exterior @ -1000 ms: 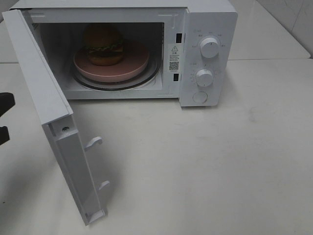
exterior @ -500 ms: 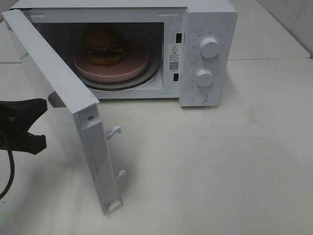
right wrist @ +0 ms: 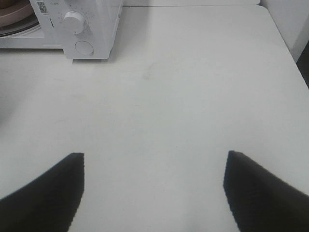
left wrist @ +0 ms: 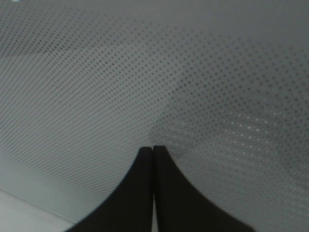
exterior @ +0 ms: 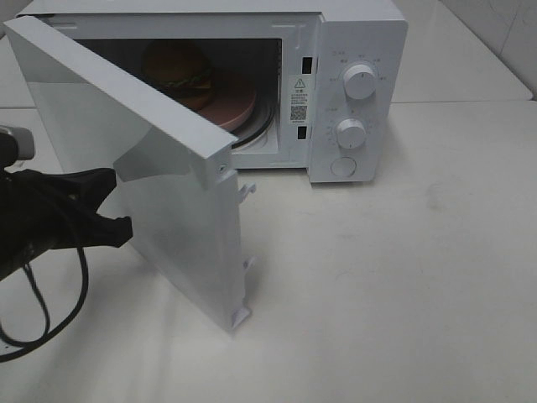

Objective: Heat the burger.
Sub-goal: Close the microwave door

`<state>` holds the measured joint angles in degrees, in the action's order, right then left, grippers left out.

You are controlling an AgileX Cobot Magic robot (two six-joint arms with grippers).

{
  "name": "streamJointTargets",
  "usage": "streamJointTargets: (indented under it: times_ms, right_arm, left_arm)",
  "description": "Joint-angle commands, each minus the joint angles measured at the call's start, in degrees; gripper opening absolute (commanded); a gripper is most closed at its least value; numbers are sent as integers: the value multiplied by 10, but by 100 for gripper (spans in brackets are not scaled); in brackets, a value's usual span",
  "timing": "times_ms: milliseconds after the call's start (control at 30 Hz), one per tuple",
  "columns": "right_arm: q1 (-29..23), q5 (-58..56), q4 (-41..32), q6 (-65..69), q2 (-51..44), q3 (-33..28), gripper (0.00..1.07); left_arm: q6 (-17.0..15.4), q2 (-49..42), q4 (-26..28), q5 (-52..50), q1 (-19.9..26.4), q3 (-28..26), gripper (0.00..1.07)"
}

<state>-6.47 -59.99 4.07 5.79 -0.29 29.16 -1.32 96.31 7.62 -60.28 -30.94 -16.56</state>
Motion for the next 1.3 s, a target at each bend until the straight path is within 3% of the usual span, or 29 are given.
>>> streamJointTargets:
  times_ms: [33,267,500,667,1167,1267,1300]
  right_arm:
    - [3,6,-1,-1,-15,-1,76]
    - [3,6,-1,-1,-15,-1,76]
    - [3,6,-1,-1,-15,-1,76]
    - [3,6,-1,-1,-15,-1,76]
    - [3,6,-1,-1,-15,-1,76]
    - [3,6,-1,-1,-15,-1,76]
    - [3,6,-1,-1,-15,-1,76]
  left_arm:
    - [2,22,29,-10,-22,-46,0]
    - [3,56,48,11,-33,-116,0]
    - [13,78,113,48,-33,-195,0]
    - [45,101,127,74,-33,-257,0]
    - [60,139,156,123,-34,-353,0]
    - [83,145,179,125,-40,-371,0]
    - [108,150,200,125,-44,-384,0]
